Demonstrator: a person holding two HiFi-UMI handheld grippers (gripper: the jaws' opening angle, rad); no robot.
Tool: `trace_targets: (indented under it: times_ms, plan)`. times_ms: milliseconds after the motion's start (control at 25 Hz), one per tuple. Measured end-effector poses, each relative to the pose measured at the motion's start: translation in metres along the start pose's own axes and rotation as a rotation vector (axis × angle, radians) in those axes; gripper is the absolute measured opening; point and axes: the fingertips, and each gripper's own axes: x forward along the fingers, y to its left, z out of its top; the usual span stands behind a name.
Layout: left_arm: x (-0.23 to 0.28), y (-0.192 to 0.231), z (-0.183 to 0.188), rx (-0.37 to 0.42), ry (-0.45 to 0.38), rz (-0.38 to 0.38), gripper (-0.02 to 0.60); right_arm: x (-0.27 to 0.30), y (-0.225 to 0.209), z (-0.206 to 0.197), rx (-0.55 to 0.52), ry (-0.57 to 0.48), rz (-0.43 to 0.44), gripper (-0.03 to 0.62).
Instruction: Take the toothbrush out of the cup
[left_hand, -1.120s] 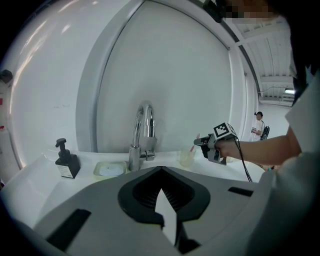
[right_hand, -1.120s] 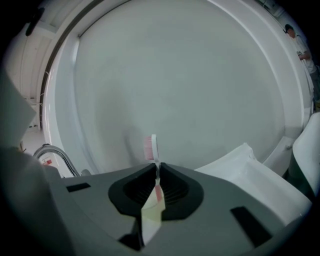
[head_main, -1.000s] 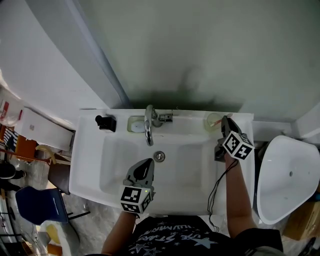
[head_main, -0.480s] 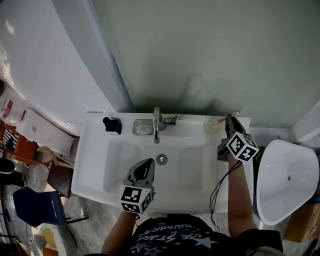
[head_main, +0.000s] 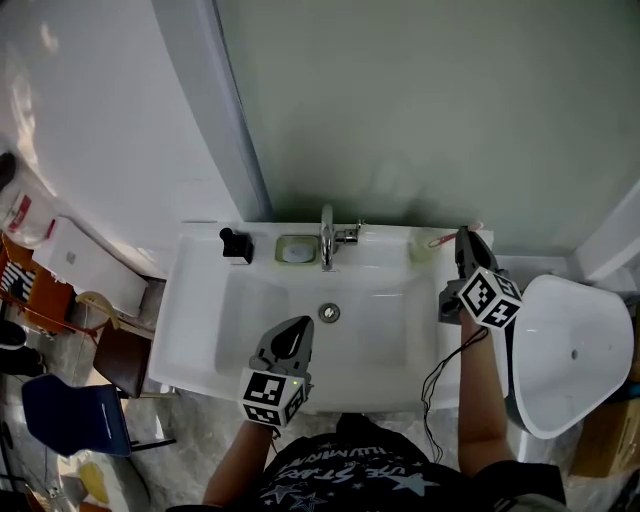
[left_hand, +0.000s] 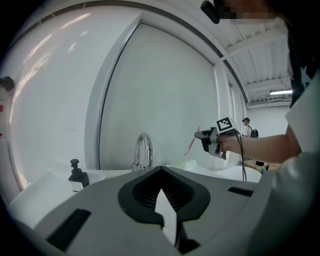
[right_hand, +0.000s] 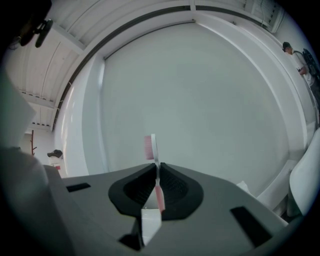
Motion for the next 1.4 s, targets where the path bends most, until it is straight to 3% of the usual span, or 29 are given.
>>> trace_targets:
  times_ms: [280, 840, 1400]
  plan:
    - [-0.044, -0.001, 0.001, 0.013, -0.036, -0.01, 0.012, -0.058, 0.035, 0.004, -0.018, -0.019, 0.02, 0.035]
    - [-0.135, -0.023, -0.027, 0.006, -0.064, -0.043, 0.012, -0.172, 0.088, -0.033, -0.04, 0.012, 0.038, 0.035]
    - [-0.232, -0.052, -0.06, 0.002, -0.058, -0.086, 0.012, -0.292, 0.127, -0.071, -0.012, 0.021, -0.008, 0.035]
